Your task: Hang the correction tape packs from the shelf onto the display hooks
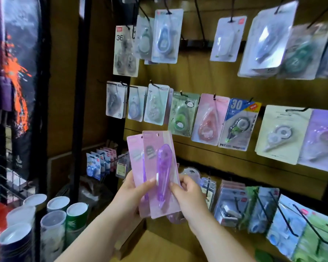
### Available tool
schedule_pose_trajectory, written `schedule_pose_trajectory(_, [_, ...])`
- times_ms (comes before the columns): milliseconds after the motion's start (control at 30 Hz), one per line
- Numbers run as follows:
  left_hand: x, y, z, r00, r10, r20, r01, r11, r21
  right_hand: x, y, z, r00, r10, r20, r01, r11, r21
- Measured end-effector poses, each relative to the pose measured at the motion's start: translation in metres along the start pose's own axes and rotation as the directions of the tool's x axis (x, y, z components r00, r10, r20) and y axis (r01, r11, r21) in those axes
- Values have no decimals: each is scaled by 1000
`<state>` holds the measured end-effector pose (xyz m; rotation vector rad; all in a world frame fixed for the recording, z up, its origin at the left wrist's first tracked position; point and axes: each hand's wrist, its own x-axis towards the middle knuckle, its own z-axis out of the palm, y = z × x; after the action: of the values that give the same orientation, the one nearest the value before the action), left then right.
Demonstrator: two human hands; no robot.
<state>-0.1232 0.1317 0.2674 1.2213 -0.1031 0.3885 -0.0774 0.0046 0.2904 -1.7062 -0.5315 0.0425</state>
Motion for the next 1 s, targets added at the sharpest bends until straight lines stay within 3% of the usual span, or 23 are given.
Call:
schedule_pose_trajectory(300, [47,46,15,990,134,-42,-132,990,43,39,-61,-35,971,-148,-185,132,986,-98])
schedule_pose_trajectory(533, [71,82,15,977,213,-20,-211,975,77,68,-118,-48,946,-283,-162,261,955,-143])
schedule_pose_trajectory(833, [106,128,0,965,258,-45,-243,946,214,130,-207,-70,807,-518,-283,373,820,-435])
schedule_pose_trajectory(1000, [113,139,-8,967,254,-33,-239,941,239,164,-251,-73,749,-565,-347,397,801,-447])
